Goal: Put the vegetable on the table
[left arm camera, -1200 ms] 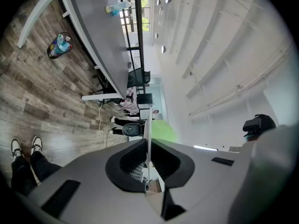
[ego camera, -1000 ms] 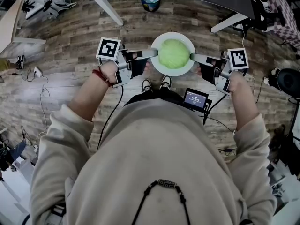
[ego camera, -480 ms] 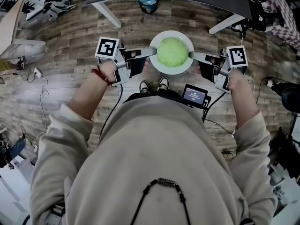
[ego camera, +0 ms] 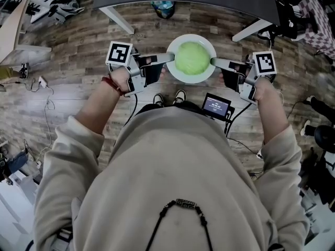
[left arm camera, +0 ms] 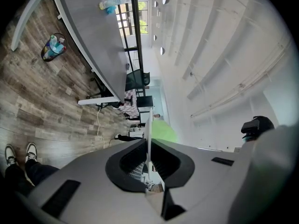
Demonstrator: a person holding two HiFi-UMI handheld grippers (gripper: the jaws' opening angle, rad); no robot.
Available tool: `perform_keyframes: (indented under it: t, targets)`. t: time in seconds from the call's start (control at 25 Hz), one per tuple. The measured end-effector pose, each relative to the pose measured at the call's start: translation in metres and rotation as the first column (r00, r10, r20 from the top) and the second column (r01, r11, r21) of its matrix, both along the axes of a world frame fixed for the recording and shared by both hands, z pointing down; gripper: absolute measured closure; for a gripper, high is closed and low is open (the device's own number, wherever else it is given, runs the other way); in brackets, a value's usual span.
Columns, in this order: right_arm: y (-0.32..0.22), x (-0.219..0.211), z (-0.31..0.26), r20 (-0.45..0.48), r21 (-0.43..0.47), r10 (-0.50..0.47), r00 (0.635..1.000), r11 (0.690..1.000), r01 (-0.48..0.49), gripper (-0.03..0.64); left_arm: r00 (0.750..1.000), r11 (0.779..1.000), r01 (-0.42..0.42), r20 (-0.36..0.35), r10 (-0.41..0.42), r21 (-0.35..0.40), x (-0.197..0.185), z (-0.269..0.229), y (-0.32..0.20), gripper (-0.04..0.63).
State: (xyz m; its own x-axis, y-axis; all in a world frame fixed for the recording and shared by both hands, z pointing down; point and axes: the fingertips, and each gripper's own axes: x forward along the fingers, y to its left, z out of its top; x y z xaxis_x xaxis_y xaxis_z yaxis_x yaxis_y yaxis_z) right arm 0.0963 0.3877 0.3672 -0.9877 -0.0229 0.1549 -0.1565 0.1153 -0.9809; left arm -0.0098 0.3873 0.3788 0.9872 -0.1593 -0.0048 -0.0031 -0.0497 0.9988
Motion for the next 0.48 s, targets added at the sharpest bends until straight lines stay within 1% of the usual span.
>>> perform_keyframes:
  t: [0.16, 0.48]
  targets:
    - [-0.0020, -0.0006, 0.0004, 0.003, 0.011, -0.005, 1.000, 1.000, 0.005, 0.589, 1.000, 1.000, 0.015, -0.002, -0.015, 0.011, -0.0002, -0.0010, -0.0007, 0.568]
    - [-0.0016, -0.0005, -0.0016, 0.011, 0.016, -0.006, 1.000, 1.000, 0.006, 0.589, 1.000, 1.000, 0.015, 0.002, -0.015, 0.002, -0.0001, -0.0027, 0.0006, 0.568]
